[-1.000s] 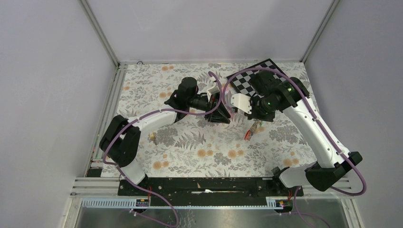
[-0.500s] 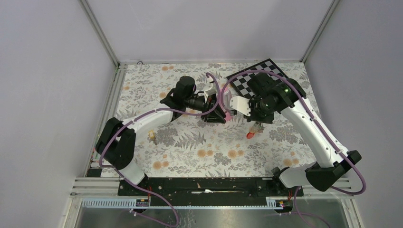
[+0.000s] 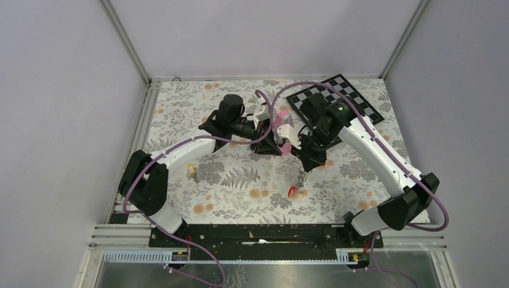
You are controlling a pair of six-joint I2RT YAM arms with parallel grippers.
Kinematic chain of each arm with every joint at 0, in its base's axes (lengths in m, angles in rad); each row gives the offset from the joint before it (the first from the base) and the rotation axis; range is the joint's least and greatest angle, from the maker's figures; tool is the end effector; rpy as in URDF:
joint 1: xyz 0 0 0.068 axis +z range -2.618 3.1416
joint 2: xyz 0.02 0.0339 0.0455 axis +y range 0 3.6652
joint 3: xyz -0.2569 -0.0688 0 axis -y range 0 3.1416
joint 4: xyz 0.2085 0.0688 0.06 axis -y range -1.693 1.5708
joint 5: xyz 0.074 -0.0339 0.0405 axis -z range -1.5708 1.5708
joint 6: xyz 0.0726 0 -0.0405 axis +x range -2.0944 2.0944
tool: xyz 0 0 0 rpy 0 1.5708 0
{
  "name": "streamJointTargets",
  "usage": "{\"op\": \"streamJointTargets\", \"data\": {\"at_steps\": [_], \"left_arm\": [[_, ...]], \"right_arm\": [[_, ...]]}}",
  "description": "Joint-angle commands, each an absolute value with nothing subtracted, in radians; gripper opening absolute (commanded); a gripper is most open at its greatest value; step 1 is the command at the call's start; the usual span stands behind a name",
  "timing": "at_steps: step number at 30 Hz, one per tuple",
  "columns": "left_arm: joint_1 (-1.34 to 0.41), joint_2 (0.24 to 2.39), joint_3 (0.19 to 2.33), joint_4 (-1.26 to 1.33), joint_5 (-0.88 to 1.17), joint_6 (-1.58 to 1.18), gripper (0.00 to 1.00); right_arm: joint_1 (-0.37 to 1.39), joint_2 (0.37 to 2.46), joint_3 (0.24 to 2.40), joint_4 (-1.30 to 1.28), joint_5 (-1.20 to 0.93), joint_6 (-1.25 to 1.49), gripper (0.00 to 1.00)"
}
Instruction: Put the keys on the keyring
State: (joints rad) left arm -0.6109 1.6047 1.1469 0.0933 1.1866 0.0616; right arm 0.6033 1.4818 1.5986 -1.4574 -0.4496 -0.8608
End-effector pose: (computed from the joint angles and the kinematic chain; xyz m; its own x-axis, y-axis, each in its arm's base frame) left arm 0.2373 -0.2483 0.2958 -0.2345 0.1924 -0.9529 0.9407 -0.2021 -0.2724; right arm 0.1707 0.1559 0.3176 -0.0732 -0.8798 -0.4696 -0.9943 0.0278 0.1028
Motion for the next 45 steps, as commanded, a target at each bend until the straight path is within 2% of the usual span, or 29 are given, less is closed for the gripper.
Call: {"op": "streamJointTargets", "data": {"at_steps": [1, 5, 7, 16, 23, 45], "left_arm": [[-0.624, 1.540, 1.052, 0.419, 1.275, -0.104, 0.44], [-0.630, 1.544, 0.917, 0.912, 1.265, -0.493, 0.46], [-0.634, 1.547, 0.886, 1.059, 1.255, -0.587, 0.48], [-0.663, 1.531, 0.885, 0.966, 1.248, -0.569, 0.47], [-0.668, 1.533, 0.925, 0.784, 1.202, -0.454, 0.36], [-0.678, 1.550, 0.953, 0.748, 1.166, -0.447, 0.27]], "right_arm": [[0.610, 1.482, 1.605, -1.403, -0.589, -0.778, 0.00], [0.610, 1.490, 1.604, -1.333, -0.627, -0.733, 0.00], [0.610, 1.486, 1.593, -1.292, -0.633, -0.709, 0.00], [0.610, 1.484, 1.587, -1.211, -0.629, -0.657, 0.00], [0.609, 1.486, 1.588, -1.208, -0.632, -0.654, 0.00], [0.609, 1.482, 1.573, -1.199, -0.634, -0.647, 0.00]]}}
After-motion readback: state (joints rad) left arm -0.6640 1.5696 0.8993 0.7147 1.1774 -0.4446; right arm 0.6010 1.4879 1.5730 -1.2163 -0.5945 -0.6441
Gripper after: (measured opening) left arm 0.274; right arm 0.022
